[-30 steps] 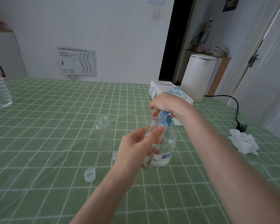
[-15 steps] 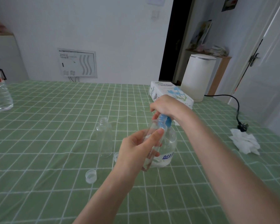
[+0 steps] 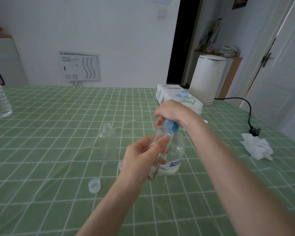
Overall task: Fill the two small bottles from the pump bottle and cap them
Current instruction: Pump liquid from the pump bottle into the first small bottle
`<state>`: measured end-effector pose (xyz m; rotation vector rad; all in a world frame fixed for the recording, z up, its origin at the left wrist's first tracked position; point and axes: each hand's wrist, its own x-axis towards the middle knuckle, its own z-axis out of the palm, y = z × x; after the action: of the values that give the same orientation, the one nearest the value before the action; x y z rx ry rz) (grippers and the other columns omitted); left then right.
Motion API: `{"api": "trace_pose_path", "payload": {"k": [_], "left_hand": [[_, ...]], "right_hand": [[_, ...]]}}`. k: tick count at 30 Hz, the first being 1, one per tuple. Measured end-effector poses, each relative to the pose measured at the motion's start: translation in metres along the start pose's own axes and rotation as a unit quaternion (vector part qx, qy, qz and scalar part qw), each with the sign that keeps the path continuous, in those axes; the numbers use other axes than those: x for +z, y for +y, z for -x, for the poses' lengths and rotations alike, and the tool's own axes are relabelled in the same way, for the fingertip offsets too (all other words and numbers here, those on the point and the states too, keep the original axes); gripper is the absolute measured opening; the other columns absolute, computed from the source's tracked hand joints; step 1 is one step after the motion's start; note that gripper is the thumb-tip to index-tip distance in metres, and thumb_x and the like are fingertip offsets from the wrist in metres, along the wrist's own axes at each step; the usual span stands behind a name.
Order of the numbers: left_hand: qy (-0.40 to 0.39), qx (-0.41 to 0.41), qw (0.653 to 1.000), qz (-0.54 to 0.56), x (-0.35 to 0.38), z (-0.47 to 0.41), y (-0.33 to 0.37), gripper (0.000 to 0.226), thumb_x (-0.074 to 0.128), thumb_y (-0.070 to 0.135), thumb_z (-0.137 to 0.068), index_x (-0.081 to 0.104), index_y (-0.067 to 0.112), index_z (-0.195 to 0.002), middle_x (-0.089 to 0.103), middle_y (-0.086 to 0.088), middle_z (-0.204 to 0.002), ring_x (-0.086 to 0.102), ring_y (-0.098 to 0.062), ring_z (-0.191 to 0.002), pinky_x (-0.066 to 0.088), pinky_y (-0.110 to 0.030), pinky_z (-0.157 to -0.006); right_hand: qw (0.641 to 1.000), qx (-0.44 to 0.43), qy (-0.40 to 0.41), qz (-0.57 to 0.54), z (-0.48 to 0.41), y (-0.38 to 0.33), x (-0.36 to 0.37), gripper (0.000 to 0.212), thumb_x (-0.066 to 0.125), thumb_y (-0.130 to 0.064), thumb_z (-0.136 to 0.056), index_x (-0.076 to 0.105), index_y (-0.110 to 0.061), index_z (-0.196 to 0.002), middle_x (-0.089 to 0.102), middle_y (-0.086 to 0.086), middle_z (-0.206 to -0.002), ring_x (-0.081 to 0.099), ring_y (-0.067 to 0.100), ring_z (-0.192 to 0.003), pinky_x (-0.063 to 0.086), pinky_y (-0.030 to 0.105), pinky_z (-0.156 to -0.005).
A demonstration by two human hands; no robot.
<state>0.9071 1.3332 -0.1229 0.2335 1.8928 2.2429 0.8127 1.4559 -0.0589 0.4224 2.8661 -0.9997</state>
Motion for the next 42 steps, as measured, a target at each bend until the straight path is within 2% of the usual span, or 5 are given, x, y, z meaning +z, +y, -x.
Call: {"api": "trace_pose_path", "payload": {"k": [6,14,30,38,42], "left_hand": [[0.002,0.0,1.0,-0.008,-0.001,0.0,0.0,0.043,0.066,0.054,-0.06,0.074,0.021,-0.087,0.072,0.005,-0.072,0.061,-0.004,-0.05,0.041,-0.015,-0.04],[-0.015,0.004,1.0,-0.001,-0.001,0.0,0.001,0.042,0.065,0.054,-0.065,0.073,0.019,-0.088,0.071,0.005,-0.066,0.057,-0.004,-0.045,0.04,-0.013,-0.039],[-0.005,0.002,1.0,-0.008,-0.001,-0.001,-0.002,0.043,0.066,0.056,-0.061,0.074,0.023,-0.086,0.073,0.004,-0.071,0.06,-0.004,-0.049,0.042,-0.014,-0.041],[-0.002,0.007,1.0,0.006,0.002,-0.001,0.0,0.049,0.066,0.056,-0.058,0.074,0.018,-0.087,0.066,0.006,-0.059,0.055,-0.004,-0.042,0.037,-0.013,-0.037],[-0.002,0.006,1.0,0.004,0.002,-0.001,0.001,0.045,0.066,0.054,-0.061,0.074,0.018,-0.087,0.069,0.005,-0.062,0.057,-0.004,-0.044,0.038,-0.013,-0.037]], "right_hand": [[1.0,-0.005,0.007,-0.003,0.002,0.0,0.0,0.038,0.051,-0.016,-0.091,0.056,0.0,-0.125,0.07,0.015,-0.117,0.065,0.025,-0.107,0.048,0.04,-0.099],[1.0,-0.016,0.016,0.007,0.006,-0.005,-0.009,0.032,0.051,-0.021,-0.091,0.058,-0.006,-0.118,0.072,0.011,-0.11,0.062,0.024,-0.092,0.048,0.031,-0.075],[1.0,-0.008,0.008,-0.029,0.004,0.001,-0.001,0.04,0.053,-0.016,-0.09,0.057,-0.001,-0.127,0.071,0.015,-0.117,0.065,0.024,-0.107,0.048,0.04,-0.099],[1.0,-0.006,-0.008,-0.002,0.008,-0.007,-0.011,0.031,0.056,-0.023,-0.09,0.058,-0.01,-0.119,0.072,0.009,-0.111,0.062,0.023,-0.098,0.046,0.027,-0.066],[1.0,-0.01,-0.02,-0.008,0.005,-0.006,-0.008,0.036,0.057,-0.02,-0.089,0.057,-0.006,-0.122,0.071,0.014,-0.113,0.066,0.028,-0.098,0.053,0.038,-0.091]]}}
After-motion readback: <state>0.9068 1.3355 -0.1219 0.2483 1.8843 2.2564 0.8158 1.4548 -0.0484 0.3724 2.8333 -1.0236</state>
